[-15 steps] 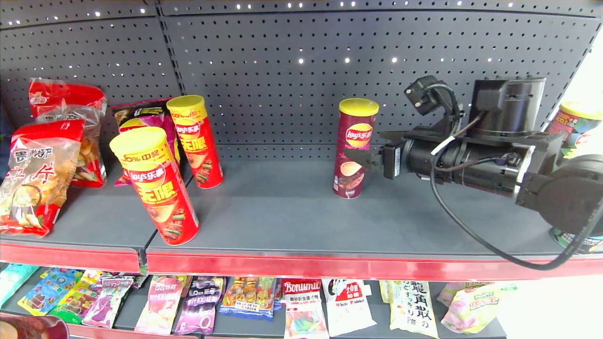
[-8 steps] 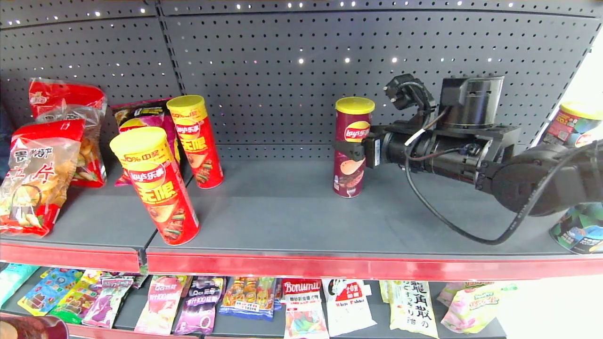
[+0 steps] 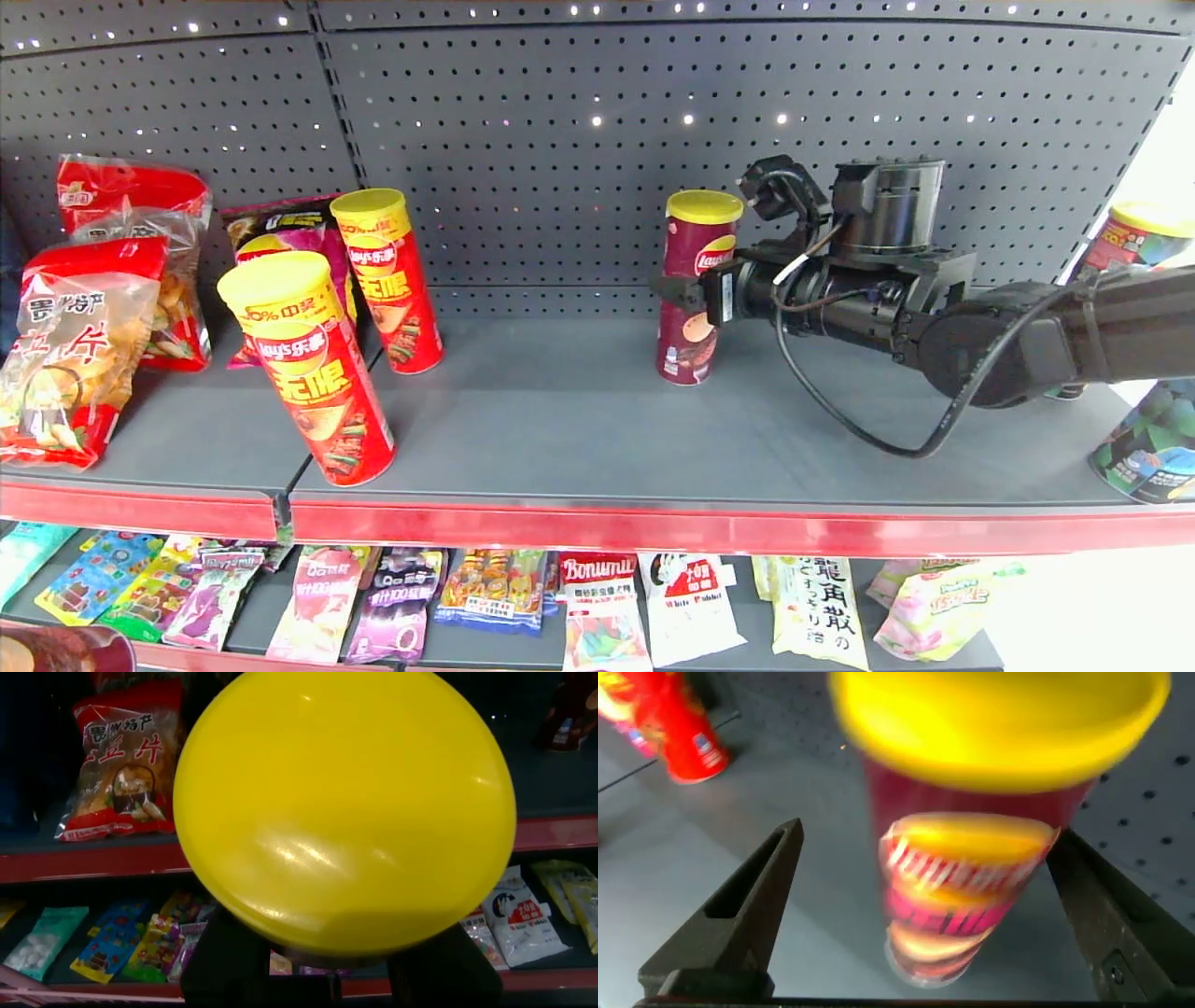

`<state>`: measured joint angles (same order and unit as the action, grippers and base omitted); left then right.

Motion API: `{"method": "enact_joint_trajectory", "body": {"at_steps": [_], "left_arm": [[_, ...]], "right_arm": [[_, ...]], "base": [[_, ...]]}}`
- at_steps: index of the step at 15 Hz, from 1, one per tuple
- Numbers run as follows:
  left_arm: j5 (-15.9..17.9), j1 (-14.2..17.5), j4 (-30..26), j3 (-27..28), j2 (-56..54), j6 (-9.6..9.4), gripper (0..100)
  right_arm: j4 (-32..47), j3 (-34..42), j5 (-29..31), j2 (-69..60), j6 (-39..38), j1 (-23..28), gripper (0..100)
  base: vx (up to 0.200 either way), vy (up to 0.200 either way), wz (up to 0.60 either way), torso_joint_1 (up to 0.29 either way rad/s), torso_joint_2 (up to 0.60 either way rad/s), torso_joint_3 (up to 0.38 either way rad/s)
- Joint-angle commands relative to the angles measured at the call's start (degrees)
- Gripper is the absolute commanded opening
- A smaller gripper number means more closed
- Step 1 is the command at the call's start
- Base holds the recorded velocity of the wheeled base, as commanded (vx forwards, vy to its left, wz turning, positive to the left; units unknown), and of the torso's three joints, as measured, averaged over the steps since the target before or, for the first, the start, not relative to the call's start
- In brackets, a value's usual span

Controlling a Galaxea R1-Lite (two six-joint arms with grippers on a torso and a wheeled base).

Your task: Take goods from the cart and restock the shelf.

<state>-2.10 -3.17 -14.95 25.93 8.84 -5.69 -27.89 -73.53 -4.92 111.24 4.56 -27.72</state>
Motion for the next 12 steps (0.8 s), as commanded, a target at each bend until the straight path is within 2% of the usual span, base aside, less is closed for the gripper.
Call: {"method": "enact_joint_trajectory", "body": {"at_steps": [1, 6, 7, 10, 12], "left_arm": [[0.0, 0.0, 0.0, 0.0, 0.1, -0.02, 0], [0.0, 0.0, -0.1, -0.1, 0.0, -0.02, 0], [0.0, 0.0, -0.1, -0.2, 0.0, -0.02, 0], [0.0, 0.0, -0.1, -0.4, 0.0, -0.02, 0], [0.0, 0.0, -0.1, -0.6, 0.0, -0.02, 0]], "right_arm": [[0.0, -2.7, 0.2, 2.3, 0.0, 0.6, 100], [0.0, -5.0, 1.2, 4.7, 0.0, 1.2, 100], [-0.1, -5.2, 1.8, 5.0, 0.0, 1.2, 0], [0.0, -4.4, 2.7, 4.4, 0.0, 0.5, 0], [0.5, -3.9, 6.6, 2.1, -0.1, -1.4, 0]], "base": [[0.000, 0.000, 0.00, 0.000, 0.00, 0.000], [0.000, 0.000, 0.00, 0.000, 0.00, 0.000], [0.000, 0.000, 0.00, 0.000, 0.00, 0.000], [0.000, 0.000, 0.00, 0.000, 0.00, 0.000], [0.000, 0.000, 0.00, 0.000, 0.00, 0.000]]}}
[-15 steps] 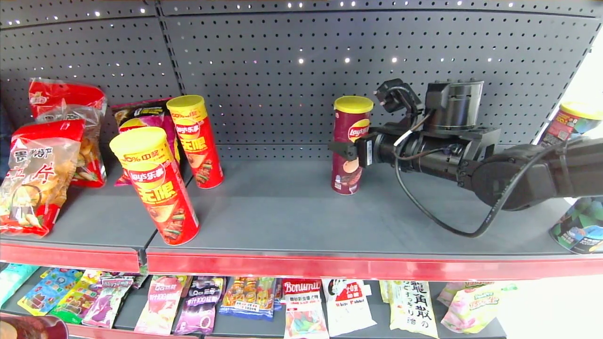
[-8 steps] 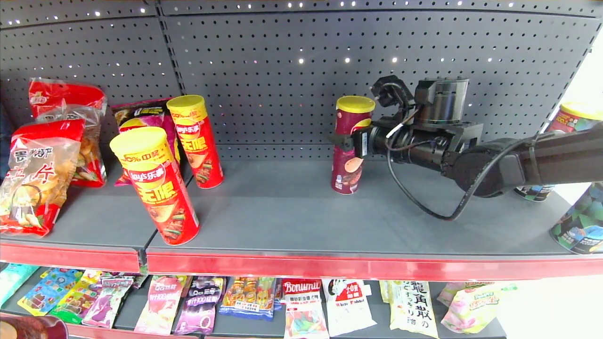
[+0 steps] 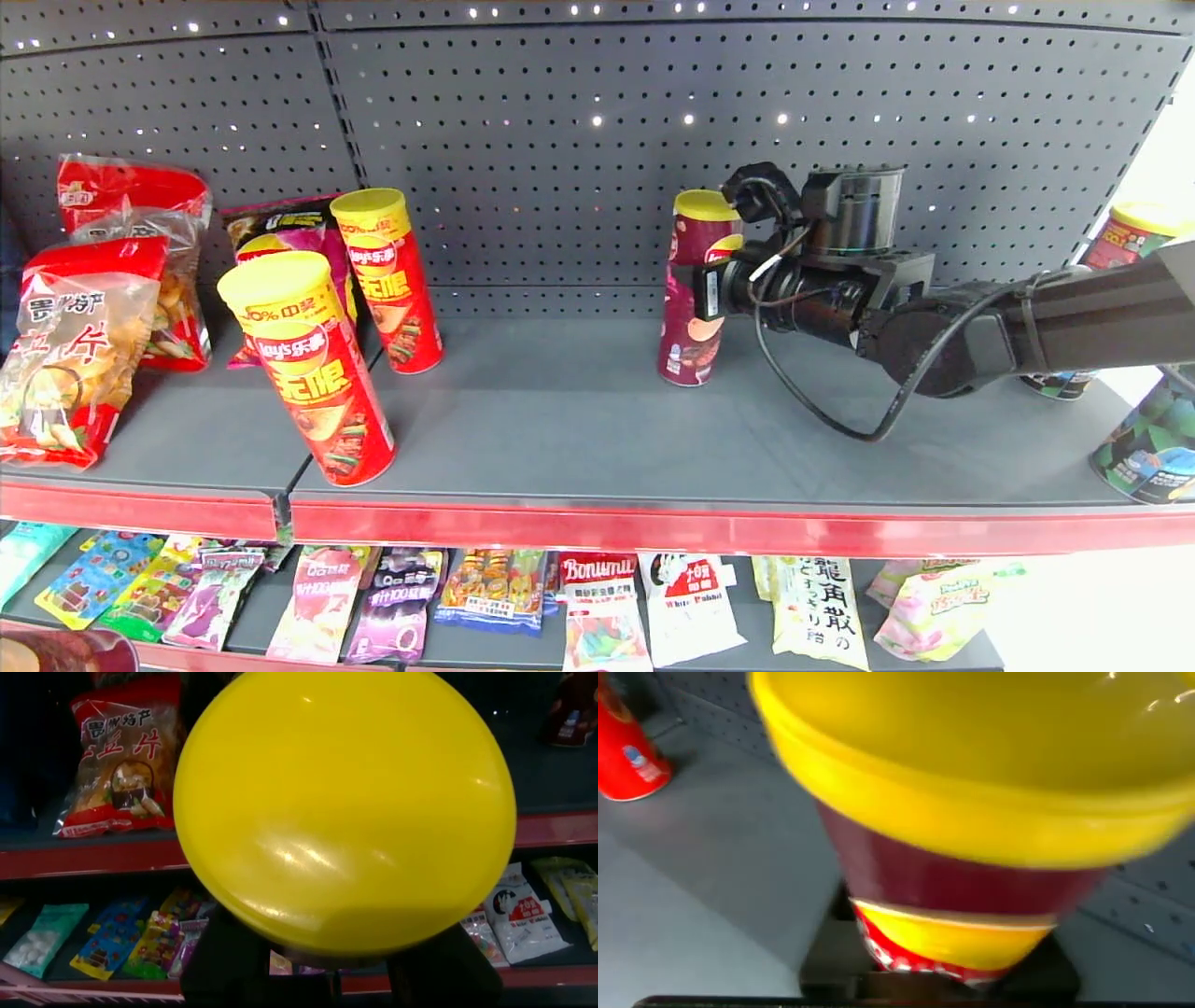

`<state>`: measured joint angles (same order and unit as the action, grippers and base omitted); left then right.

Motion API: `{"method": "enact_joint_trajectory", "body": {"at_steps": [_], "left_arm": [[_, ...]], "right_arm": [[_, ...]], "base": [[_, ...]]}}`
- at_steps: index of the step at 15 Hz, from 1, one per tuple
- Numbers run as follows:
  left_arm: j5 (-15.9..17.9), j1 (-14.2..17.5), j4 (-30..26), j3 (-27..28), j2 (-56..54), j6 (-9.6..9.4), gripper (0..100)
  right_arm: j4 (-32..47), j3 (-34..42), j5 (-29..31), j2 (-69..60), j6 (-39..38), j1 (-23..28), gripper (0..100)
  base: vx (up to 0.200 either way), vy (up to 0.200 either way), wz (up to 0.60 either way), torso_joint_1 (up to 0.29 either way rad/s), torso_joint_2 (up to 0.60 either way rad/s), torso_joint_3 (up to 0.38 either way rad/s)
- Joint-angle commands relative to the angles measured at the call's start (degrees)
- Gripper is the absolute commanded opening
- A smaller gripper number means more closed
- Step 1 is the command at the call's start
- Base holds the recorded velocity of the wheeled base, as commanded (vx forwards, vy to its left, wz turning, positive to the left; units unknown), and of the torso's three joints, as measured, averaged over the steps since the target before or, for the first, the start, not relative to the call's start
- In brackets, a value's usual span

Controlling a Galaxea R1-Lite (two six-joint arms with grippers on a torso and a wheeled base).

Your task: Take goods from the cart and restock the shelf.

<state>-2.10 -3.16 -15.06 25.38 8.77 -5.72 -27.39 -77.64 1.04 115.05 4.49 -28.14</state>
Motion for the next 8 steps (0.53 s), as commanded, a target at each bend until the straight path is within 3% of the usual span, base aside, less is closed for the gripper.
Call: {"method": "enact_joint_trajectory", "body": {"at_steps": [1, 7, 8], "left_arm": [[0.0, 0.0, 0.0, -0.2, 0.0, 0.00, 0], [0.3, 0.0, 0.0, -1.3, -0.2, 0.00, 0], [0.3, 0.0, 0.0, -1.7, -0.5, 0.00, 0]], "right_arm": [[0.1, 0.8, 1.2, -3.0, -0.3, -1.5, 0], [0.0, 19.3, 5.6, -18.5, -2.9, -6.7, 0], [-0.6, 21.2, 13.6, -19.2, -5.1, -8.7, 0]], "base": [[0.000, 0.000, 0.00, 0.000, 0.00, 0.000], [0.000, 0.000, 0.00, 0.000, 0.00, 0.000], [0.000, 0.000, 0.00, 0.000, 0.00, 0.000]]}}
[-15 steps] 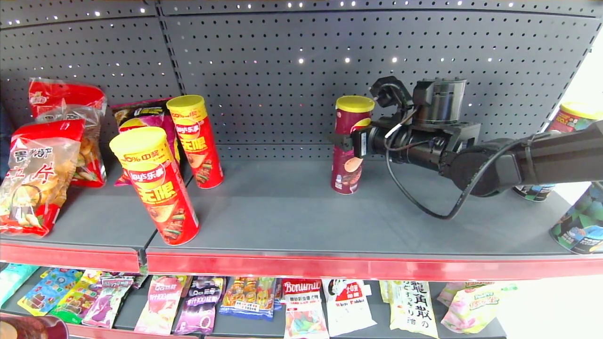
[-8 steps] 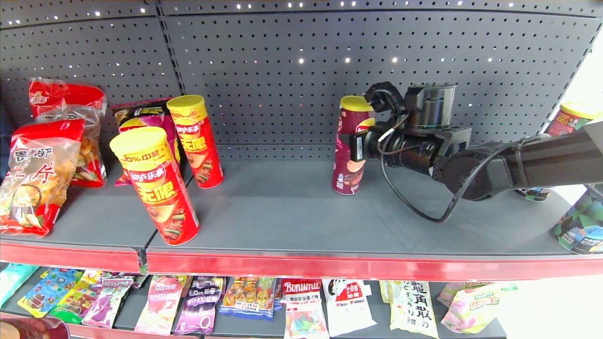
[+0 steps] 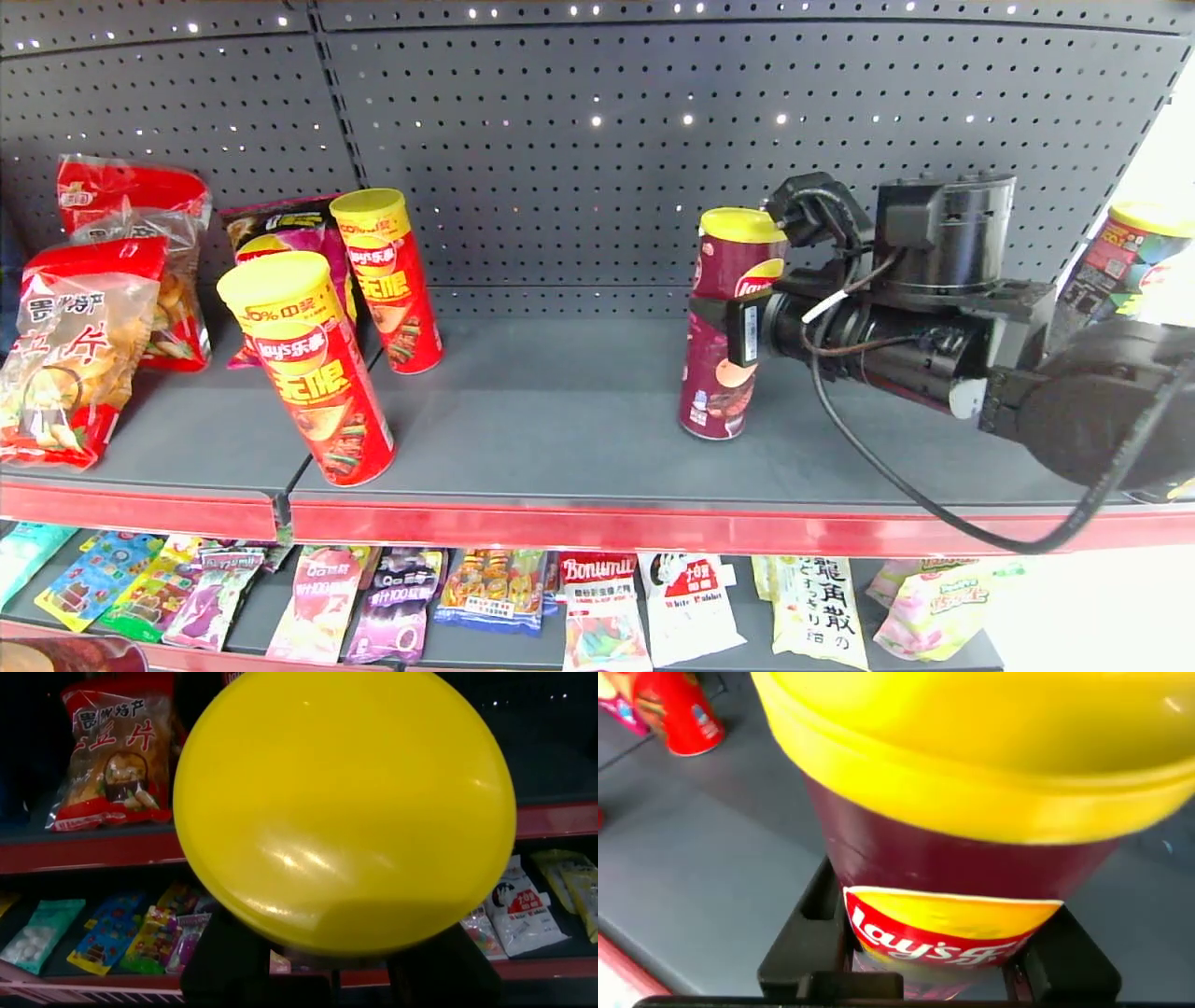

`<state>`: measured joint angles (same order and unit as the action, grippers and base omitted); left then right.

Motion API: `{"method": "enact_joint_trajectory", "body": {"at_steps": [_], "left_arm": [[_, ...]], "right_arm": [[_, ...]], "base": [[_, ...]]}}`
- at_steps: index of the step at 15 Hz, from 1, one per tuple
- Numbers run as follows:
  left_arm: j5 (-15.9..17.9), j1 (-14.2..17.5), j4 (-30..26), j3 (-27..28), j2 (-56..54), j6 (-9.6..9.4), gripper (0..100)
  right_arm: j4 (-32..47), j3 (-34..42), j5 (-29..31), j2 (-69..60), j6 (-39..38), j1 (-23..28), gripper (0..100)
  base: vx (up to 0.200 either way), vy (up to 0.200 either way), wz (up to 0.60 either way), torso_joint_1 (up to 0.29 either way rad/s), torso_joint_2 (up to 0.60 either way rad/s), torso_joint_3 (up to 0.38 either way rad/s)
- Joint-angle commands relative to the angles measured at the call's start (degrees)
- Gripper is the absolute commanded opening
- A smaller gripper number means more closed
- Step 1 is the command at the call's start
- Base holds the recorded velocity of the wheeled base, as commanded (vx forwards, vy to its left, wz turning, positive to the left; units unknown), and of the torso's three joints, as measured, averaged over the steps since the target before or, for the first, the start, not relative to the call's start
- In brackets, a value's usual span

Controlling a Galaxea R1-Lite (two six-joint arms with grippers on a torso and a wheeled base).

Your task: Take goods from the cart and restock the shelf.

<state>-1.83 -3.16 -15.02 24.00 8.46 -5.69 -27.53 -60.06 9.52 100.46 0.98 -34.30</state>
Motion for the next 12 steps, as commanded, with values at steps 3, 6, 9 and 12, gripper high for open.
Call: {"method": "enact_joint_trajectory", "body": {"at_steps": [3, 6, 9, 12], "left_arm": [[0.0, 0.0, 0.0, -0.4, -0.5, -0.02, 0], [0.1, 0.0, 0.0, -0.5, -0.5, -0.02, 0], [0.1, 0.0, 0.0, -0.9, -0.6, -0.02, 0], [0.0, 0.0, 0.0, -0.9, -0.9, -0.02, 0]], "right_arm": [[-0.3, 3.3, 14.3, -4.8, -7.2, -5.5, 0], [-0.3, 4.5, 21.8, -4.9, -7.5, -7.7, 0], [-0.4, 4.6, 30.8, -2.7, -9.7, -11.5, 0], [-1.3, 4.3, 31.2, -0.4, -9.8, -12.3, 0]], "base": [[0.000, 0.000, 0.00, 0.000, 0.00, 0.000], [0.000, 0.000, 0.00, 0.000, 0.00, 0.000], [0.000, 0.000, 0.00, 0.000, 0.00, 0.000], [0.000, 0.000, 0.00, 0.000, 0.00, 0.000]]}}
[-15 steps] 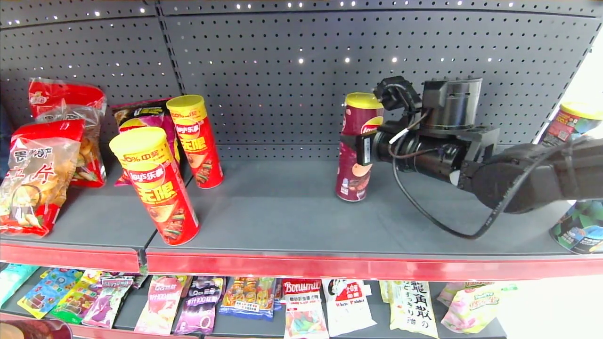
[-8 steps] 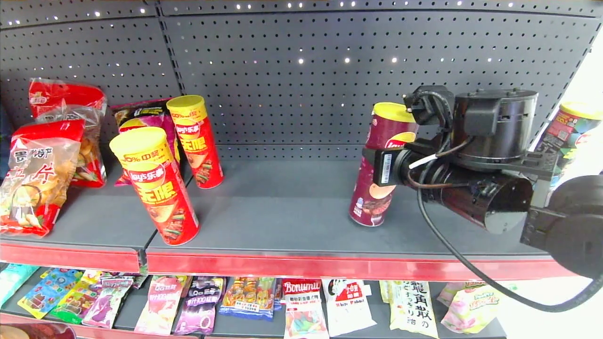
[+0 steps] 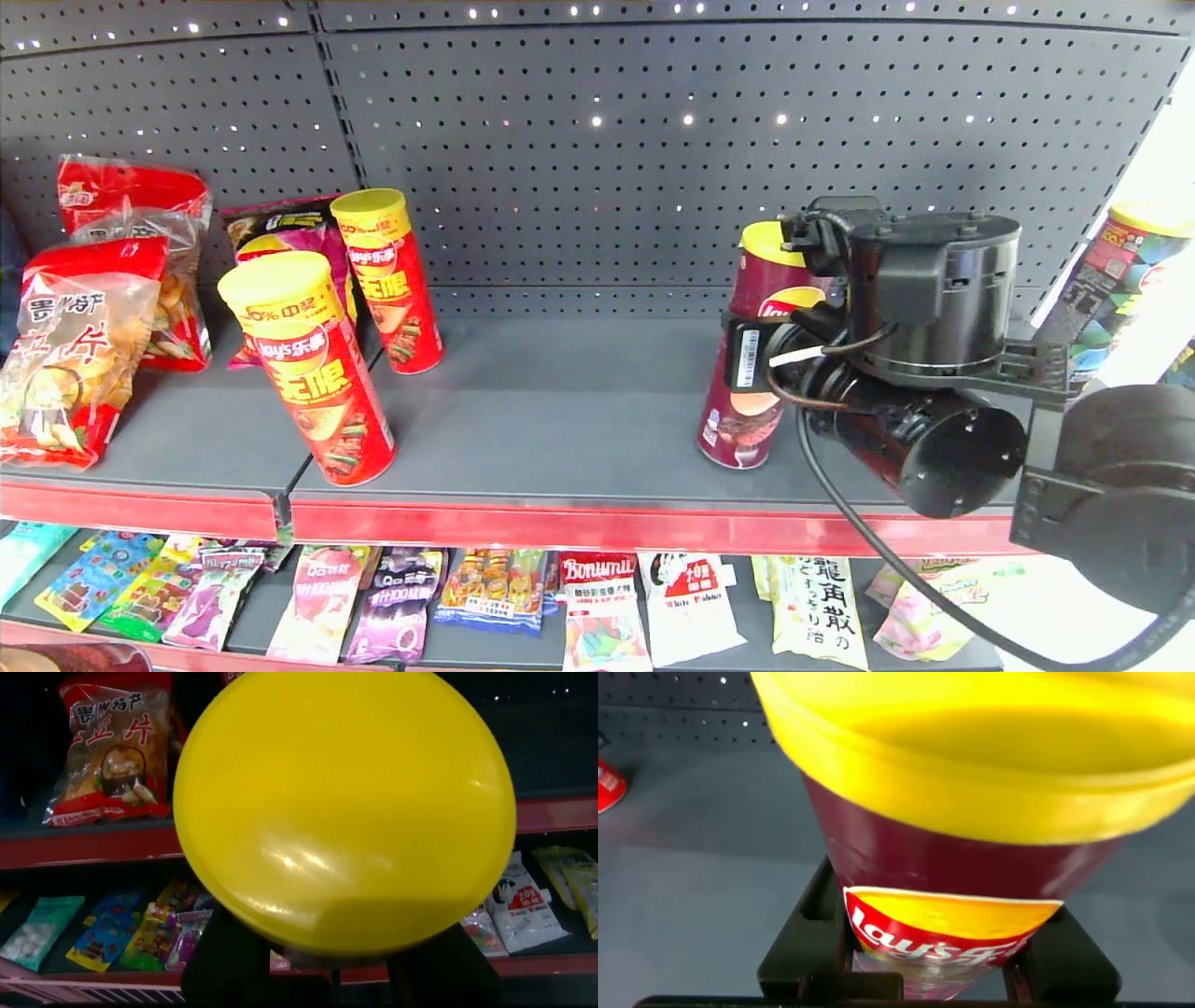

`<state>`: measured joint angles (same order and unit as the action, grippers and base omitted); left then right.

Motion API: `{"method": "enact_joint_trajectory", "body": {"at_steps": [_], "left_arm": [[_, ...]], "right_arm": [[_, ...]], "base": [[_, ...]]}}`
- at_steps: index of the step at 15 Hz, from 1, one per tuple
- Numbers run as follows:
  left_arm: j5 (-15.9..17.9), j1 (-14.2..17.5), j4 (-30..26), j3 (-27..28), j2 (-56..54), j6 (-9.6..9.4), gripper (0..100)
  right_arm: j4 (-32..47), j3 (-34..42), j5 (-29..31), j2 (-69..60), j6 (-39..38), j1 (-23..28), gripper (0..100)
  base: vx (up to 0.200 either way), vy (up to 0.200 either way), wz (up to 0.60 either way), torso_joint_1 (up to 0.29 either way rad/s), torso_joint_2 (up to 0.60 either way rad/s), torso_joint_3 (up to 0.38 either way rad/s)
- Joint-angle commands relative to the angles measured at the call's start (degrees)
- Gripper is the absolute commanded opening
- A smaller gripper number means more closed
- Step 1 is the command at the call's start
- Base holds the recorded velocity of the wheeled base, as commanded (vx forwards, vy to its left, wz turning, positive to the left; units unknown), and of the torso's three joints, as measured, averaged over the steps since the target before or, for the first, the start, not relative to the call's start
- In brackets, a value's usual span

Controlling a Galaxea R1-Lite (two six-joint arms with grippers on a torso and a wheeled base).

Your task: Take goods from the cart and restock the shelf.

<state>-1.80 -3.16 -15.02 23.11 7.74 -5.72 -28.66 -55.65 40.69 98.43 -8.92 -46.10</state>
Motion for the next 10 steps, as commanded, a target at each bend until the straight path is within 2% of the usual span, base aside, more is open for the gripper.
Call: {"method": "enact_joint_trajectory", "body": {"at_steps": [1, 7, 10], "left_arm": [[0.0, 0.0, 0.0, 0.0, -0.4, 0.00, 0], [0.0, 0.0, 0.0, 0.0, -0.4, 0.00, 0], [0.0, 0.0, 0.0, -0.1, -0.4, 0.00, 0]], "right_arm": [[-0.5, -0.1, 0.0, 2.0, 0.3, -1.3, 0], [-0.6, 0.1, 0.6, 2.0, 0.6, -4.8, 0], [-0.6, 0.2, 1.7, 2.1, 1.0, -5.0, 0]], "base": [[0.000, 0.000, 0.00, 0.000, 0.00, 0.000], [0.000, 0.000, 0.00, 0.000, 0.00, 0.000], [0.000, 0.000, 0.00, 0.000, 0.00, 0.000]]}}
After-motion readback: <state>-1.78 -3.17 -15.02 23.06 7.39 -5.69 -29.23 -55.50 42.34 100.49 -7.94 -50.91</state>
